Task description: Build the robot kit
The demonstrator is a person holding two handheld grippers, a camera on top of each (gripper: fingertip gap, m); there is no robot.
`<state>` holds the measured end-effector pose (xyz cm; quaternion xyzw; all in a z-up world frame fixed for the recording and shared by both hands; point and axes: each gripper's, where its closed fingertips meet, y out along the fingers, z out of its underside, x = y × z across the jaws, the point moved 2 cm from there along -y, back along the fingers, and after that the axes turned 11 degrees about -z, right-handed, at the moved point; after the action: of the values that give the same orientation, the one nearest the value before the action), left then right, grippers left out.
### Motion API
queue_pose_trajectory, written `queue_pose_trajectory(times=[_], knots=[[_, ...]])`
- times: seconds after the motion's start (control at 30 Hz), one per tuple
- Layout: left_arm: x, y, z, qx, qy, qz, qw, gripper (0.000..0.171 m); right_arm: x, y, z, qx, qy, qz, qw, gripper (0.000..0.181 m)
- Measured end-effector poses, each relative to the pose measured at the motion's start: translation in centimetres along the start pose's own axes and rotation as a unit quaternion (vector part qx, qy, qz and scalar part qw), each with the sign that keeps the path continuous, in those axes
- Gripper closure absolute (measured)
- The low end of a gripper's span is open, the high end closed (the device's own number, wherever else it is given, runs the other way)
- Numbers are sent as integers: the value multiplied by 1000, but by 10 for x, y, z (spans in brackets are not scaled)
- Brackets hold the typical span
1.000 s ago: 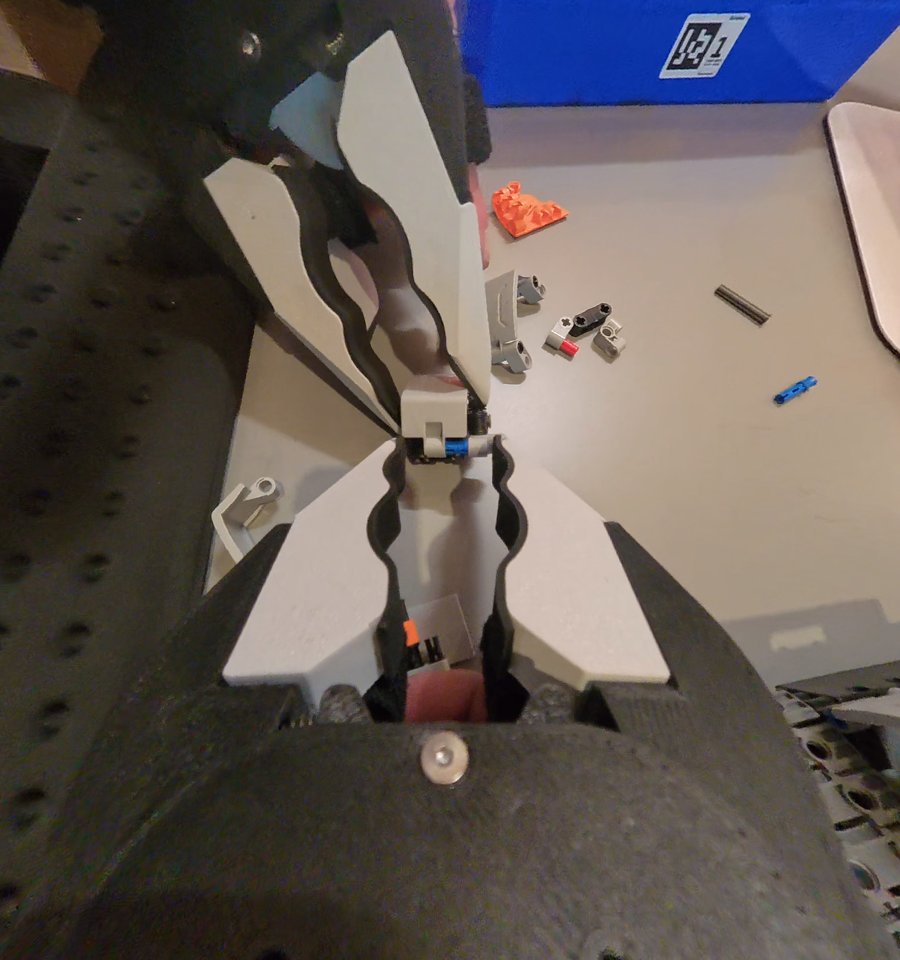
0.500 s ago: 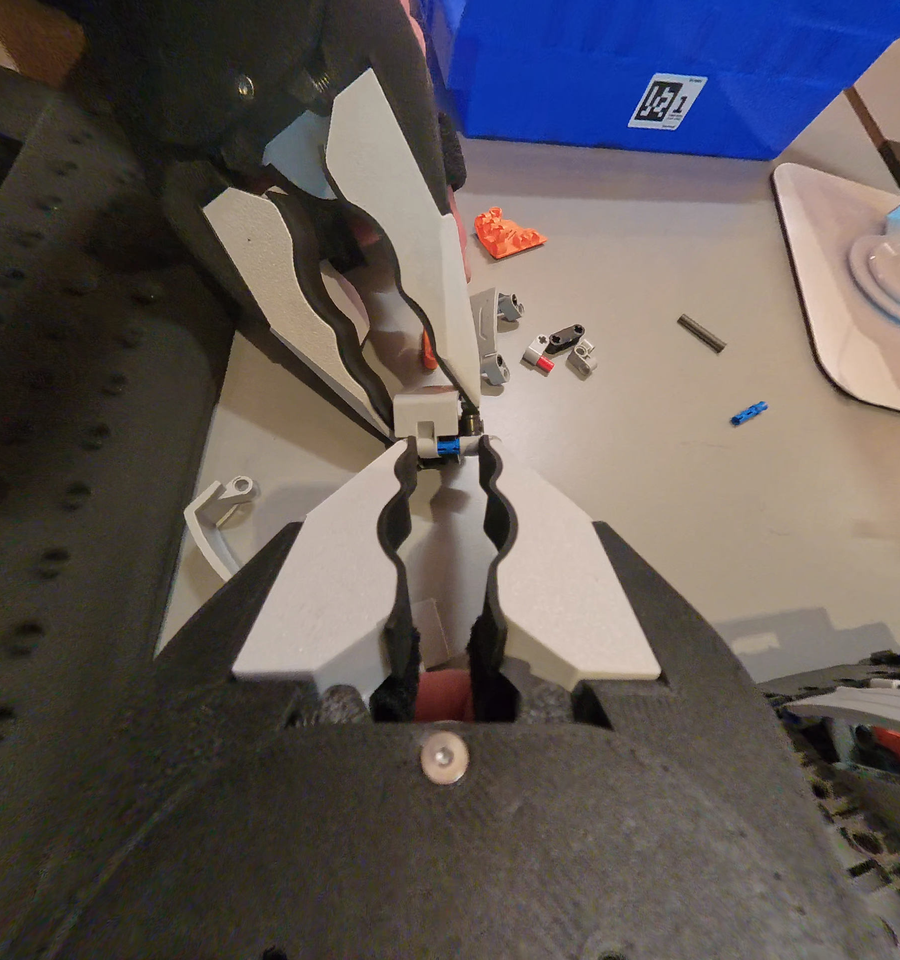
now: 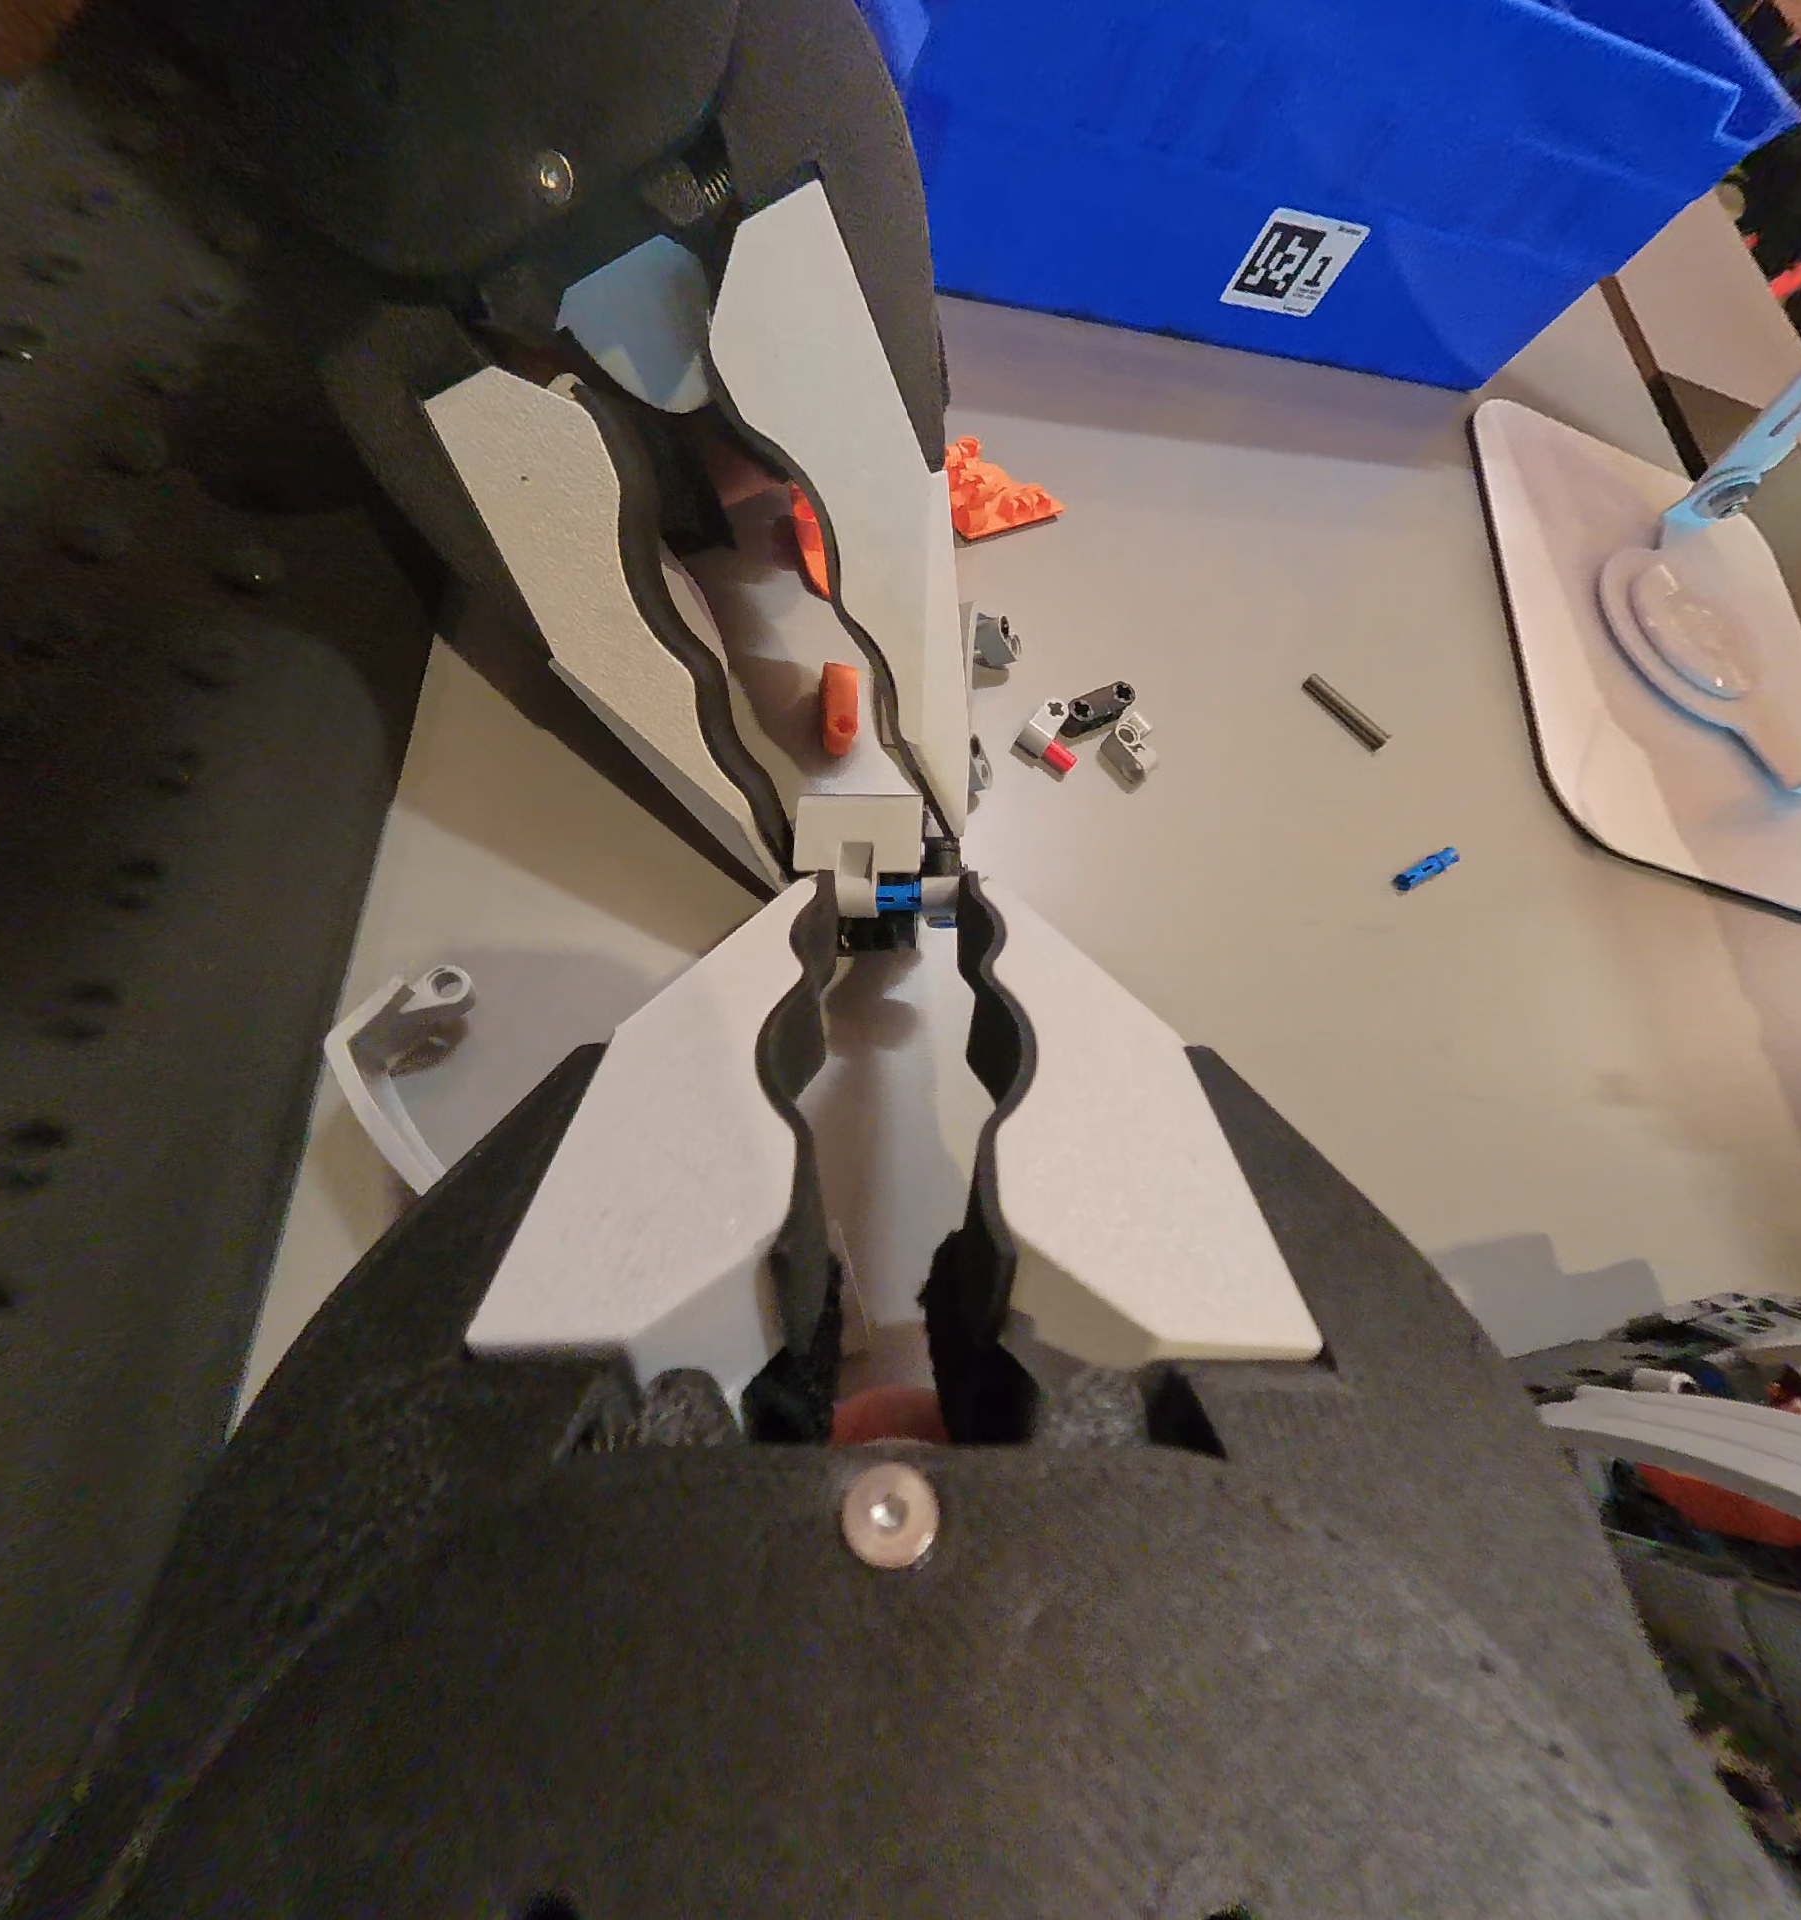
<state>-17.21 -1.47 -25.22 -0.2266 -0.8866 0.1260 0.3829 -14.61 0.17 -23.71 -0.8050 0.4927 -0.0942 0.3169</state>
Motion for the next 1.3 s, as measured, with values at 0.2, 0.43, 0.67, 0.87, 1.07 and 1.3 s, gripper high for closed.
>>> queue_pose_trajectory(times=[0.2,0.43,0.67,0.87,1.07,1.3], knots=[[1,3,-2,15,17,54,998,144,-1,-3,5,14,-8,-10,1000,161],[4,-1,-16,1,60,99,993,139,3,-7,6,28,-18,-18,999,160],[0,2,-19,-26,59,79,995,149,1,-9,2,-1,-1,-19,1000,160],[-4,-1,-18,-53,34,61,996,149,4,-5,4,-15,12,-34,999,160],[-3,-2,-17,-72,30,44,996,149,3,-3,5,-20,25,-34,999,160],[-6,-4,-17,-85,30,41,995,149,6,-2,4,-19,8,-42,999,160]])
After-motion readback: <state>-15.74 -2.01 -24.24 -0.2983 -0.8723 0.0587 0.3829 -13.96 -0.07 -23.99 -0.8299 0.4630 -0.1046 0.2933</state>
